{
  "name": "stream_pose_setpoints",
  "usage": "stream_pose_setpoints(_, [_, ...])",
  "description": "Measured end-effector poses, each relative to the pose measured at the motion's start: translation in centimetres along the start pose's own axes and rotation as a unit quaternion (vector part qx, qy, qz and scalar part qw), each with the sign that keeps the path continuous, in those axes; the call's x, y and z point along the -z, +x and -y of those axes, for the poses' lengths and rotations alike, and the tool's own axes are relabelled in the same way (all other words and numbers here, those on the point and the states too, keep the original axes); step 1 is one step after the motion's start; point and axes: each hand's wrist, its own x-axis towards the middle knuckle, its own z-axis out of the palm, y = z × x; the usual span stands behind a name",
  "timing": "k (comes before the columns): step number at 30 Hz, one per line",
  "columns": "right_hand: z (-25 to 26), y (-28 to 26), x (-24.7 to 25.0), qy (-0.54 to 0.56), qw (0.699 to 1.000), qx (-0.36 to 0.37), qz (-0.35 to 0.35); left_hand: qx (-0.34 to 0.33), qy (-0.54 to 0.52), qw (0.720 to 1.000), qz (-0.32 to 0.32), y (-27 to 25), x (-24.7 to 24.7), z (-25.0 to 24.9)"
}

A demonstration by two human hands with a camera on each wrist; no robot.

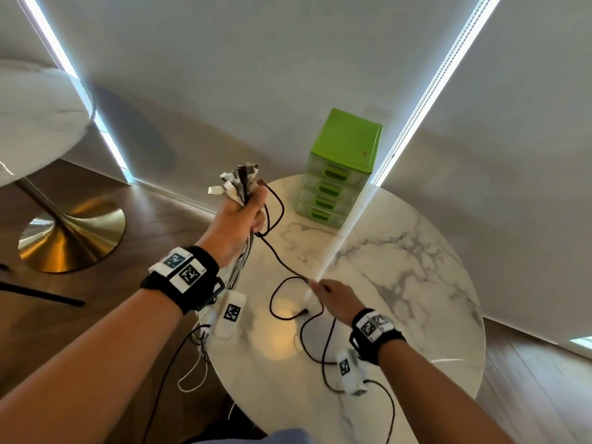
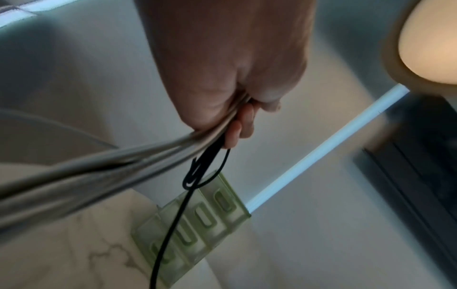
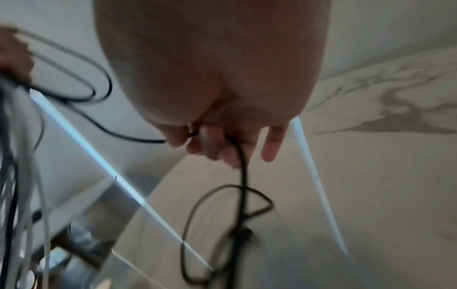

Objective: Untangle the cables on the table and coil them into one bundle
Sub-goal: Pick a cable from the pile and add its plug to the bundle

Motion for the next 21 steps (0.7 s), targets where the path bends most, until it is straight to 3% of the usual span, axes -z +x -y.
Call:
stream_pose_setpoints(3, [3.1, 1.8, 3.0, 0.069, 0.985, -0.001, -0.161, 0.017, 0.114, 0.993, 0.017, -0.4, -0.4, 1.1])
stream_pose_setpoints(6, [6.9, 2.2, 4.9, 0.175, 0.952, 0.065, -0.245, 0.067, 0.087, 0.994, 0.028, -1.0, -1.8, 1.7])
stream_pose_setpoints(12, [12.0, 0.3, 5.1, 0.214, 0.935, 0.214, -0.186, 0.128, -0.017, 0.991, 0.025, -1.4, -4.2, 2.8])
stream_pose_setpoints(18, [11.2, 0.3, 5.0, 0.134, 0.948, 0.255, -0.132, 0.175, -0.079, 0.981, 0.003, -0.8, -4.1, 2.9])
stream_pose_setpoints(21, [10.4, 0.1, 5.4, 0.110, 0.953, 0.259, -0.113, 0.156, -0.041, 0.987, -0.001, -0.2, -4.1, 3.1])
